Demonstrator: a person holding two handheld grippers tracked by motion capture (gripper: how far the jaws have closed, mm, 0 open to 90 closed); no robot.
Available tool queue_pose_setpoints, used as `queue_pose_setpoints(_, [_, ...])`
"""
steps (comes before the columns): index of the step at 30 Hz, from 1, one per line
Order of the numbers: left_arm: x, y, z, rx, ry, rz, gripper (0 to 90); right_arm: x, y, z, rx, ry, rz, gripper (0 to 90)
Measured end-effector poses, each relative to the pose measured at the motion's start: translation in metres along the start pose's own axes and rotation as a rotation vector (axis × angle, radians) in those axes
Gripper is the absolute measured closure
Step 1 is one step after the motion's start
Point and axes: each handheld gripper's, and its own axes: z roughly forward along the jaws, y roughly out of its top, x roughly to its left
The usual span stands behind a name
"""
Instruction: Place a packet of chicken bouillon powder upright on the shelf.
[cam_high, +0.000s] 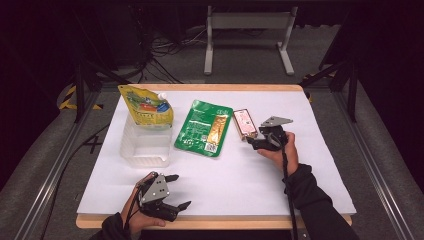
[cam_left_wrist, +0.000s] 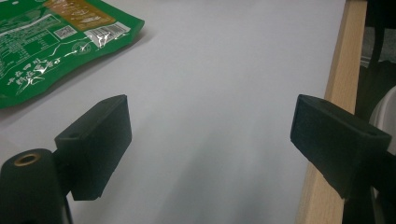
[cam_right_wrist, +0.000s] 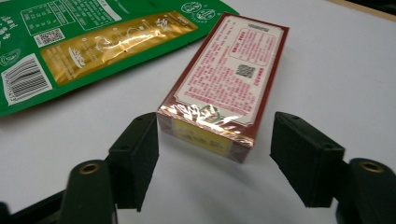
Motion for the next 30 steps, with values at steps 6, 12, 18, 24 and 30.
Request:
queue_pose_setpoints(6, [0.001, 0.001, 0.001, 0.011, -0.001, 0.003, 12.8, 0.009, 0.001, 0.015, 0.043, -0.052, 0.024, 26.8])
queue_pose_setpoints(12, [0.001, 0.001, 0.001, 0.007, -0.004, -0.003, 13.9, 0.013, -0.001, 0.024, 0.064, -0.096, 0.078, 21.0])
queue_pose_setpoints(18, [0.001, 0.001, 0.002, 0.01, -0.004, -0.002, 13.5, 0.015, 0.002, 0.027, 0.063, -0.115, 0.085, 25.2])
queue_pose_setpoints(24, [0.001, 0.001, 0.001, 0.009, -0.006, 0.0, 13.4, 0.012, 0.001, 0.023, 0.071, -0.115, 0.096, 30.1])
queue_pose_setpoints(30, [0.001, 0.001, 0.0, 0.005, -0.003, -0.001, 13.4, 0.003, 0.003, 0.007, 0.03, -0.112, 0.105, 32.2])
